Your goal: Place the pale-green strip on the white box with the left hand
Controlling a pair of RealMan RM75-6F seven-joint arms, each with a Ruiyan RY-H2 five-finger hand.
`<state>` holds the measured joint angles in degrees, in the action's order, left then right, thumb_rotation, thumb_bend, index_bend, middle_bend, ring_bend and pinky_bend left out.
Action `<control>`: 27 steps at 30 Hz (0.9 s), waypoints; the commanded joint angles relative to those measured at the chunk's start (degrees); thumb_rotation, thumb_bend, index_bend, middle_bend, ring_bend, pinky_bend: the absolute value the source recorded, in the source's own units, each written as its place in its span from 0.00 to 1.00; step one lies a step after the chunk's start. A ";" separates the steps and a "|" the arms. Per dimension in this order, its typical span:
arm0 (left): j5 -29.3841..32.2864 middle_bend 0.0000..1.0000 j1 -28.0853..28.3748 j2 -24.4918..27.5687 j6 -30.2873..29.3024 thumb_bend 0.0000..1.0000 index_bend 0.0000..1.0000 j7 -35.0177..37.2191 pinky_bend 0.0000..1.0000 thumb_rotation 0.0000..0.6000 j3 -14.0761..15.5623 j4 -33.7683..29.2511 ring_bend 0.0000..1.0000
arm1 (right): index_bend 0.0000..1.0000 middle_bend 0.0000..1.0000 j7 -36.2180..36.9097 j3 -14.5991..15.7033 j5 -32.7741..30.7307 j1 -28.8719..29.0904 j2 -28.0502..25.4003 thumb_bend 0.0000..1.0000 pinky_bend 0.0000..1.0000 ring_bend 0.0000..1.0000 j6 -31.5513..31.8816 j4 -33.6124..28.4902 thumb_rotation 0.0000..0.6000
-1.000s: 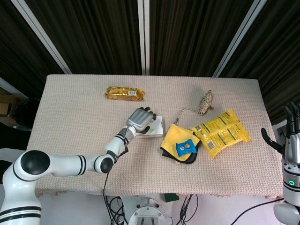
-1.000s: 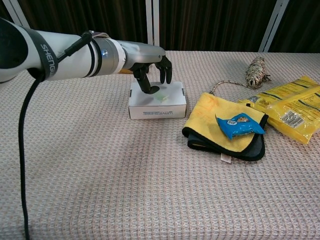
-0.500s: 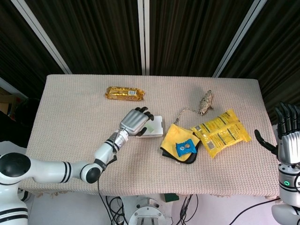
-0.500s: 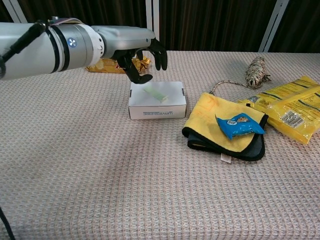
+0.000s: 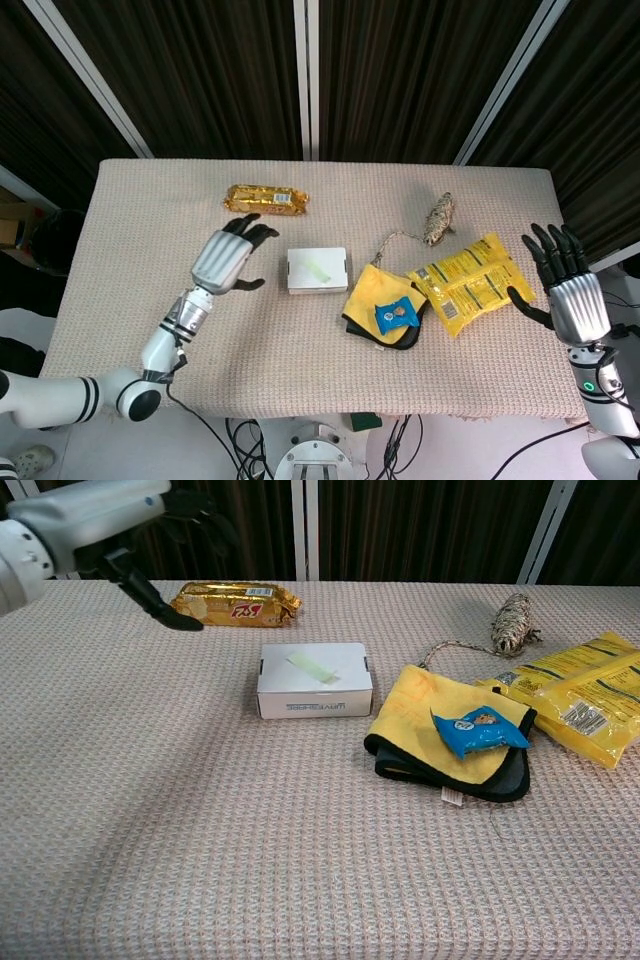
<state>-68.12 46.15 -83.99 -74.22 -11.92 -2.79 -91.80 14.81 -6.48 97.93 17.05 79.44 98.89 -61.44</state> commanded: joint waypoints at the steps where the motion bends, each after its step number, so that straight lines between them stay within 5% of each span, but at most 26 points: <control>1: -5.33 0.25 -8.36 2.33 -7.52 0.03 0.23 7.73 0.21 0.99 3.39 5.28 0.12 | 0.00 0.00 -4.42 2.43 3.55 3.28 -2.18 0.27 0.00 0.00 -5.12 -3.62 1.00; 8: -6.22 0.17 -16.42 6.25 -9.32 0.04 0.20 14.75 0.19 1.00 6.19 10.19 0.07 | 0.00 0.05 -11.24 4.37 7.79 11.19 -3.56 0.46 0.00 0.00 -17.67 -11.04 1.00; 12: -6.83 0.17 -20.07 6.92 -10.77 0.05 0.19 19.53 0.19 1.00 6.02 12.66 0.07 | 0.00 0.08 -14.52 3.75 6.50 15.61 -3.17 0.67 0.00 0.00 -26.18 -15.22 1.00; 15: -7.65 0.17 -22.16 6.90 -12.11 0.05 0.19 21.22 0.19 1.00 5.52 14.46 0.07 | 0.00 0.08 -17.61 2.67 4.98 18.76 -2.00 0.75 0.00 0.00 -31.76 -16.62 0.87; 22: -8.98 0.17 -25.30 7.39 -12.96 0.05 0.19 24.48 0.19 1.00 3.87 15.74 0.07 | 0.00 0.10 -20.37 0.89 0.87 25.37 1.81 0.80 0.00 0.00 -42.80 -17.87 0.60; 27: -9.34 0.17 -26.43 7.60 -12.11 0.05 0.19 25.15 0.19 1.00 2.87 16.18 0.07 | 0.00 0.10 -20.45 0.89 -0.34 27.91 4.36 0.80 0.00 0.00 -45.93 -16.97 0.57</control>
<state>-77.40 19.81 -76.43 -86.43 13.13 0.17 -75.70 -5.48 -5.50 98.14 44.37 83.05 53.75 -78.67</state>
